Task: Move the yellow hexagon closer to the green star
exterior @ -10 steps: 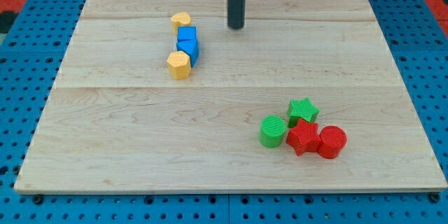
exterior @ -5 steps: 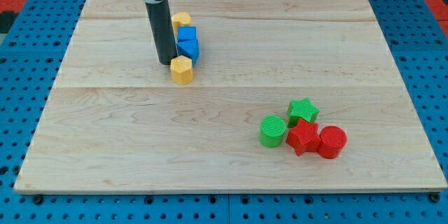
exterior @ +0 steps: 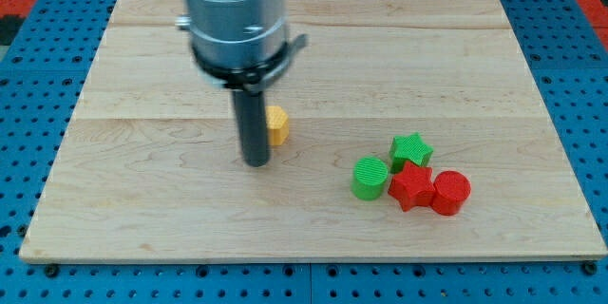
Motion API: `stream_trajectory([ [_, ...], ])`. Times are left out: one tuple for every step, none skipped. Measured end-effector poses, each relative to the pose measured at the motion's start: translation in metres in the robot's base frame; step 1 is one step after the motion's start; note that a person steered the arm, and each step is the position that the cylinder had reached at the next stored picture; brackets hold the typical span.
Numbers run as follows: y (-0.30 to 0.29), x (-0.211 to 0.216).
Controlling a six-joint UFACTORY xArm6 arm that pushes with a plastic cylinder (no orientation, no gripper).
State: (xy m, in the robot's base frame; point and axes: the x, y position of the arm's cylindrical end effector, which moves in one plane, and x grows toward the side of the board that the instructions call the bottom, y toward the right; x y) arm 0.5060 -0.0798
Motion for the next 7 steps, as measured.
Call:
stream_trajectory([
  [-0.065,-0.032],
  [-0.008,-0.045],
  [0.060,-0.047],
  [0.051,-0.060],
  [0.108,-0.053],
  [0.120,-0.035],
  [0.147,-0.013],
])
